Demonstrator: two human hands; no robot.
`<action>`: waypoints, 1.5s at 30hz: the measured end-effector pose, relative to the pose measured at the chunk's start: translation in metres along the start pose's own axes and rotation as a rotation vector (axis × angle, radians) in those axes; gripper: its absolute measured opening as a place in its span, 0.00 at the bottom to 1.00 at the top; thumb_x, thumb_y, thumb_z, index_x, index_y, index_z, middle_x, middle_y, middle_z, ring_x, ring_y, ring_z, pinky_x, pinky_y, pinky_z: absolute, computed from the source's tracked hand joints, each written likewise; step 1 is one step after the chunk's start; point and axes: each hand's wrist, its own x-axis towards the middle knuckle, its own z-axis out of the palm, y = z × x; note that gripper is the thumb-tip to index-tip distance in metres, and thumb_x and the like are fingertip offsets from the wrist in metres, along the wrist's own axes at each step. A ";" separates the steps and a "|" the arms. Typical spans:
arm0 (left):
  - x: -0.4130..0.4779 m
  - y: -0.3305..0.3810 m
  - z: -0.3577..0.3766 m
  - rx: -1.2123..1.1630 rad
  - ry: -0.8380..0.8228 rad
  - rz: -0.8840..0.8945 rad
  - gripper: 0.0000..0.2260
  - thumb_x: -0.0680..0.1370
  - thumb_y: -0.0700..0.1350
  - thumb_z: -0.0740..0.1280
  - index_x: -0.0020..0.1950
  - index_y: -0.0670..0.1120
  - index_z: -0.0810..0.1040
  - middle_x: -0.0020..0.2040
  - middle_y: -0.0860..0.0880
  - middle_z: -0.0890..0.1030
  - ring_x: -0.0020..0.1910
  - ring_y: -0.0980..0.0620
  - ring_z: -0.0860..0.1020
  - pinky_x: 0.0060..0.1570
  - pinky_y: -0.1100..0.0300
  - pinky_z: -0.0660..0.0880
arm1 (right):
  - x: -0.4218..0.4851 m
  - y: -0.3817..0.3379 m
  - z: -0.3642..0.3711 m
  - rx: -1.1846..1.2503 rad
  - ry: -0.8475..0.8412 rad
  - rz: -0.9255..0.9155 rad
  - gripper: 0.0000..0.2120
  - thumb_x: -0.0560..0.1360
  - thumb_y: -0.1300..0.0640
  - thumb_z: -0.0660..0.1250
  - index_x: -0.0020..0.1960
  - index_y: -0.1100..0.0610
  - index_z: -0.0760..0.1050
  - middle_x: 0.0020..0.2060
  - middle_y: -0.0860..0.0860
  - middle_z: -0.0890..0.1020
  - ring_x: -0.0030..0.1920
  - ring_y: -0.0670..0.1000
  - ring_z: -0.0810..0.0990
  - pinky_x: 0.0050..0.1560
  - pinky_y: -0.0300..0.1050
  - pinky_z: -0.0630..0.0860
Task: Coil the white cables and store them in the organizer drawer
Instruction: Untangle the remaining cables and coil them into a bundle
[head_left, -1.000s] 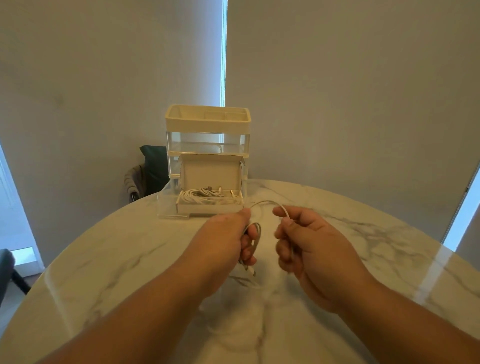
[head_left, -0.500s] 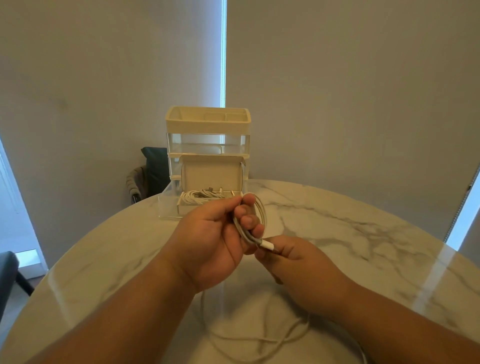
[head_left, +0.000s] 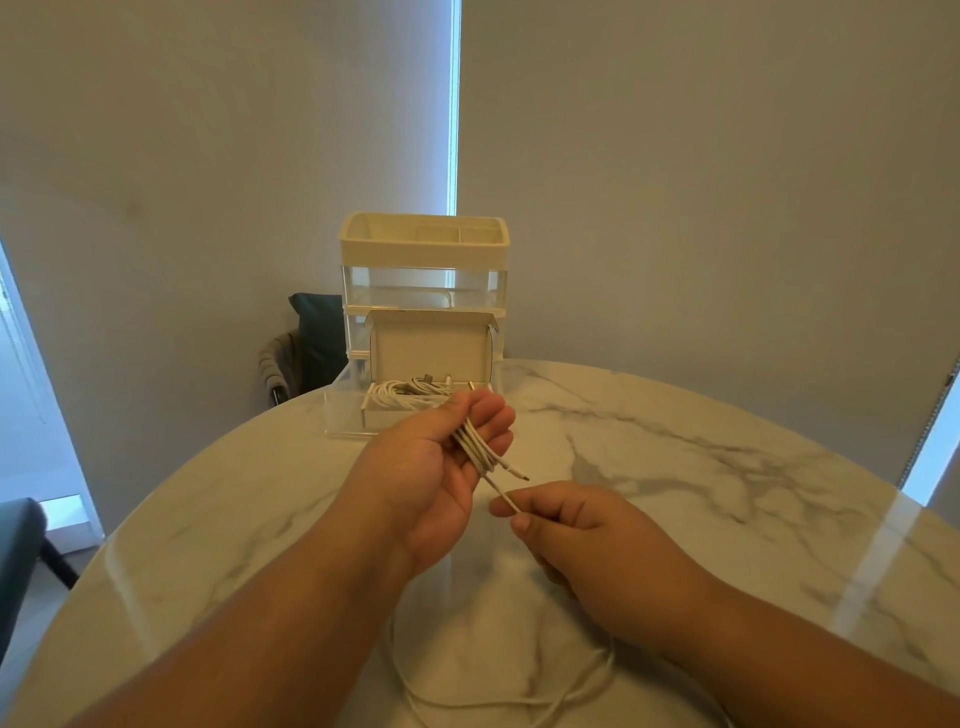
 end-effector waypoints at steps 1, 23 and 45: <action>0.001 0.000 0.000 0.002 0.027 0.001 0.10 0.82 0.40 0.62 0.54 0.36 0.79 0.44 0.42 0.84 0.40 0.50 0.85 0.46 0.58 0.82 | 0.000 0.001 0.000 0.041 0.003 0.019 0.08 0.80 0.55 0.65 0.54 0.48 0.83 0.21 0.40 0.71 0.23 0.39 0.68 0.28 0.32 0.63; 0.005 0.005 -0.005 -0.076 0.094 -0.065 0.12 0.83 0.38 0.55 0.57 0.35 0.75 0.38 0.44 0.76 0.37 0.51 0.75 0.46 0.54 0.78 | -0.005 -0.001 0.005 -0.021 -0.041 -0.024 0.10 0.80 0.54 0.65 0.56 0.44 0.81 0.23 0.41 0.71 0.24 0.42 0.66 0.30 0.35 0.64; 0.006 -0.016 -0.017 1.218 -0.236 0.370 0.08 0.81 0.43 0.64 0.55 0.53 0.81 0.44 0.56 0.84 0.45 0.64 0.80 0.45 0.71 0.73 | -0.005 -0.015 -0.008 0.841 -0.163 0.340 0.09 0.70 0.55 0.61 0.36 0.58 0.77 0.27 0.53 0.65 0.23 0.51 0.66 0.28 0.42 0.59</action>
